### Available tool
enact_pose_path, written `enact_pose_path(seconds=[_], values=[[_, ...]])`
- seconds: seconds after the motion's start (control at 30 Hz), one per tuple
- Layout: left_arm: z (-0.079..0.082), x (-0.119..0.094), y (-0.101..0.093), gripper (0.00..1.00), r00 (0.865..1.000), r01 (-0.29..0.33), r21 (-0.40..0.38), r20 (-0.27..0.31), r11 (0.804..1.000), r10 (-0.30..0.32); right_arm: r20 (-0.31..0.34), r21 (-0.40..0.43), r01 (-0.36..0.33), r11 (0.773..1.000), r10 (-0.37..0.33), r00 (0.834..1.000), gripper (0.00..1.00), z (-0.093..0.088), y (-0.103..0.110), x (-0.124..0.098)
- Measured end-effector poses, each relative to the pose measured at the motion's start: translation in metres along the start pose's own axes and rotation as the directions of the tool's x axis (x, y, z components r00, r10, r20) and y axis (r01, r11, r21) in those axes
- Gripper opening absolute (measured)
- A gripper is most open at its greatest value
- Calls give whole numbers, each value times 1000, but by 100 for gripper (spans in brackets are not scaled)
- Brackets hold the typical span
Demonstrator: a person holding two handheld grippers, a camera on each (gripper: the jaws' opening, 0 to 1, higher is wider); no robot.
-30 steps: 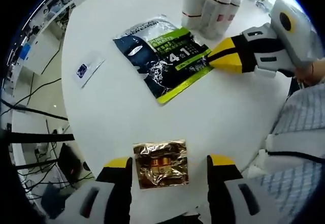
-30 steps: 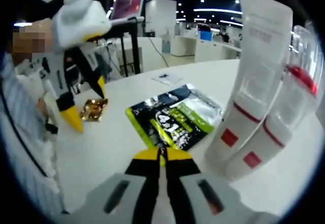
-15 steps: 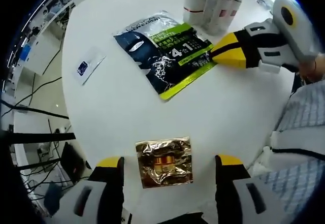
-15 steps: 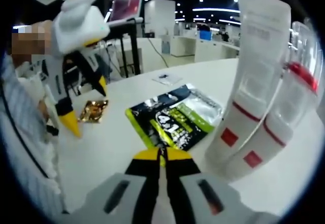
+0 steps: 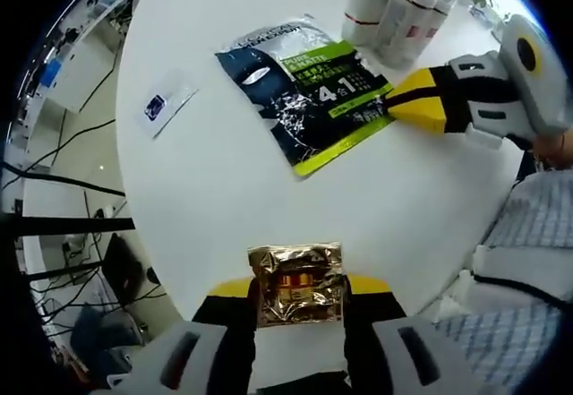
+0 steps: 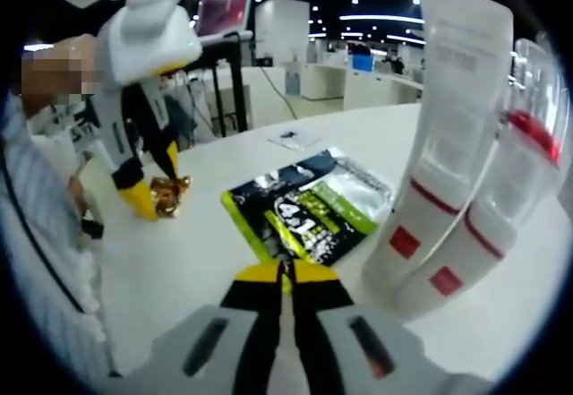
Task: Arrange the skincare products in the storage area until every visible bottle or jar stands upright without overlapping.
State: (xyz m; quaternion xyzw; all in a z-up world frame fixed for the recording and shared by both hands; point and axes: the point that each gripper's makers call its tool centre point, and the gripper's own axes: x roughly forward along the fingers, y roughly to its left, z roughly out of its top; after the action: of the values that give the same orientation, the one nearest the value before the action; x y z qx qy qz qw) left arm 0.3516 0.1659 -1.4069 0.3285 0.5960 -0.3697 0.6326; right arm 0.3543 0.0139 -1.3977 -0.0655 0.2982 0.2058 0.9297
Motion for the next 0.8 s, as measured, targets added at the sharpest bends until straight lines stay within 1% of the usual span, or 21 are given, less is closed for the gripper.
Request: enact_pose_path(seconds=[0.13, 0.2, 0.27, 0.33, 0.47, 0.53, 0.57, 0.6, 0.63, 0.67, 0.7, 0.73, 0.77, 0.8], values=[[0, 0, 1, 37, 1000, 0, -16, 1, 1000, 0, -7, 8, -2, 1000, 2, 1000, 4, 0, 1, -1], [1, 0, 3, 37, 1000, 1, -53, 4, 999, -1, -15, 19, -5, 1000, 6, 1000, 6, -1, 3, -1], [2, 0, 3, 37, 1000, 1, -80, 5, 997, -1, -22, 9, -4, 1000, 5, 1000, 7, -2, 5, -3], [2, 0, 2, 37, 1000, -1, -85, 2, 996, 1, -33, 0, -7, 1000, 7, 999, 9, -3, 7, -5], [2, -1, 3, 37, 1000, 0, -115, 11, 993, 1, -33, 41, -32, 999, 33, 999, 10, -4, 11, -14], [2, -2, 2, 37, 1000, 9, -132, 24, 991, -5, -25, 60, -30, 998, 32, 999, 10, -4, 10, -20], [3, -2, 2, 36, 999, 25, -157, 38, 987, -19, -28, 71, -26, 997, 28, 999, 10, -5, 8, -22], [0, -4, -4, 36, 998, 67, -208, 25, 976, -64, -29, 83, -18, 996, 21, 999, 10, -7, 6, -25], [-3, -6, -9, 36, 994, 105, -237, 5, 966, -106, -31, 91, -12, 996, 15, 999, 10, -8, 4, -27], [-4, -8, -11, 35, 991, 127, -250, -2, 960, -132, -34, 97, -6, 995, 10, 999, 10, -10, 2, -29], [-3, -12, -5, 34, 993, 118, -271, 11, 955, -119, -40, 106, 5, 994, -1, 999, 10, -12, 0, -33], [0, -16, -1, 34, 995, 100, -273, 37, 957, -93, -44, 113, 16, 993, -11, 999, 10, -14, -3, -35], [7, -20, 6, 34, 995, 74, -275, 83, 959, -54, -47, 118, 27, 993, -22, 999, 10, -15, -5, -37], [11, -24, 8, 33, 994, 70, -285, 103, 956, -42, -50, 121, 39, 992, -33, 998, 9, -17, -6, -39]])
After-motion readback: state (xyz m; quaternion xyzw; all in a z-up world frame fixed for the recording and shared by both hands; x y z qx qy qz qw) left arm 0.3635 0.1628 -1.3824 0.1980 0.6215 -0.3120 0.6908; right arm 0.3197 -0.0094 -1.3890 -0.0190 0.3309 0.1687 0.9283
